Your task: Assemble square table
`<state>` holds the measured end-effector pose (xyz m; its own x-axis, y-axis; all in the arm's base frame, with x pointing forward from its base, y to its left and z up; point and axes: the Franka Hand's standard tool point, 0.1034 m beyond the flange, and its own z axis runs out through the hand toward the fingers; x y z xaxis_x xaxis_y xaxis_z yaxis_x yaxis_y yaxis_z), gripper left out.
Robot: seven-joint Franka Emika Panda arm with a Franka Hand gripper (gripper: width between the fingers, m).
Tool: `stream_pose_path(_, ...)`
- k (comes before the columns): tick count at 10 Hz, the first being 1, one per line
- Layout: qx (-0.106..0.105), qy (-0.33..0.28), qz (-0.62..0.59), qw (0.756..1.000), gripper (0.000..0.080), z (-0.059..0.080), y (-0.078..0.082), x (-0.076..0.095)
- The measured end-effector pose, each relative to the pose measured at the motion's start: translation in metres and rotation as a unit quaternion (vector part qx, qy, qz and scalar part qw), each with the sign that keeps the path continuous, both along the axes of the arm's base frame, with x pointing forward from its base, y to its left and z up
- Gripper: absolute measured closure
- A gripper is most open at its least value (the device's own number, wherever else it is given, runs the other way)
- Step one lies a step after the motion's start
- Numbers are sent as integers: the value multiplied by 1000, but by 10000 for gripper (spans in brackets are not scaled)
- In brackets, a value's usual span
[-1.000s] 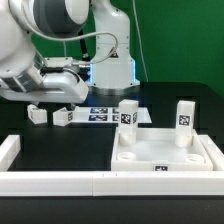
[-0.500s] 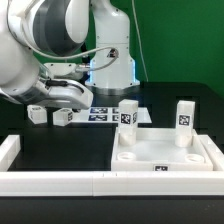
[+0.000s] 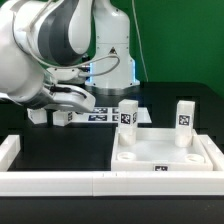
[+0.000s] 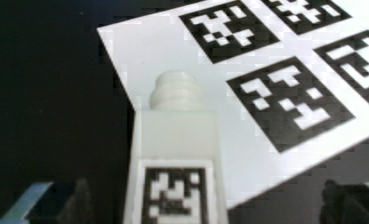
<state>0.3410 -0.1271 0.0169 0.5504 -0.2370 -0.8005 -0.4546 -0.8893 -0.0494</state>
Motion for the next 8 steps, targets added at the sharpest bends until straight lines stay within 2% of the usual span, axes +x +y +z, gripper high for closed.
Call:
stream_pose_path(3,0,-1,0,1000,180,0,-1,1)
stream_pose_path(4,0,-1,0,1000,377,0,-1,1)
stream_pose_path(5,0,0,0,1000,377,0,-1,1)
stream_pose_path(6,0,0,0,1000,515,0,-1,0)
stream_pose_path(8,0,0,0,1000,515,0,-1,0)
